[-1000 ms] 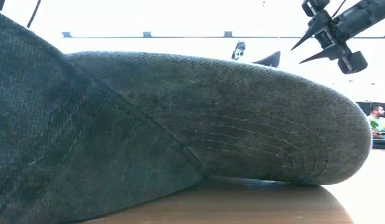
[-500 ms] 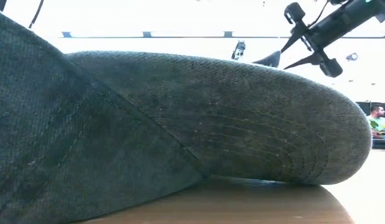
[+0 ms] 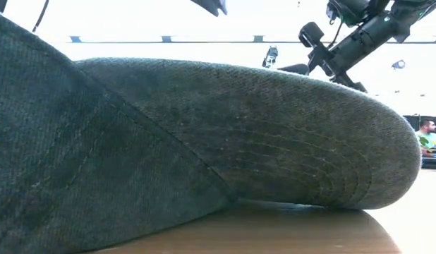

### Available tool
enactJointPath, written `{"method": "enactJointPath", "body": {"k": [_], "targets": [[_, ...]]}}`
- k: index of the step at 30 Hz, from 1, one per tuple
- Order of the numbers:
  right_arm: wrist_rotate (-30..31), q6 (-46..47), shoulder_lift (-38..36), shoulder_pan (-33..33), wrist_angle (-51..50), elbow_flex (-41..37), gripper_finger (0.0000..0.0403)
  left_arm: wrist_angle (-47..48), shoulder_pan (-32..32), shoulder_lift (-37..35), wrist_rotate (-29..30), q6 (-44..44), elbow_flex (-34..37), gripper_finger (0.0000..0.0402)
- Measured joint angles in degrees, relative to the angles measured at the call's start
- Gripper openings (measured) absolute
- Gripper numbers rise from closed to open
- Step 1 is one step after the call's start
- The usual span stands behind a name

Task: Pick & Place hat
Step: Put the right blue cap into the left transparent bin

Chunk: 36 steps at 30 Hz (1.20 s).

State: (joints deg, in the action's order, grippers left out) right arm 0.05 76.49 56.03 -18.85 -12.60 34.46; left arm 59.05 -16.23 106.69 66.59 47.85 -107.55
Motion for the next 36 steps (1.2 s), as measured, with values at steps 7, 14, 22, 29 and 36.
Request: {"method": "enactJointPath", "body": {"k": [7, 14, 22, 29, 36], "targets": [[-2.1, -0.2, -1.6, -0.1, -1.2, 0.0, 0.0138, 2.5, 0.0, 0.0, 0.2, 3.6, 0.0, 0.0089], [-2.1, -1.2, -5.9, -0.7, -6.2, -0.1, 0.0158, 4.8, 1.7, -1.5, -2.7, 9.4, 0.0, 0.0089], [-1.8, -9.6, -13.9, -0.7, -7.5, -0.1, 0.0184, 15.0, 2.4, -7.2, -3.9, 10.7, 0.0, 0.0089], [-1.5, -12.3, -19.3, -0.5, -16.5, -0.1, 0.0186, 22.1, 3.3, -11.3, -10.0, 11.2, 0.5, 0.0089], [-2.9, -21.7, -22.8, 1.9, -25.0, -0.1, 0.0185, 28.1, 3.5, -11.5, -15.3, 6.1, 4.5, 0.0089]]}}
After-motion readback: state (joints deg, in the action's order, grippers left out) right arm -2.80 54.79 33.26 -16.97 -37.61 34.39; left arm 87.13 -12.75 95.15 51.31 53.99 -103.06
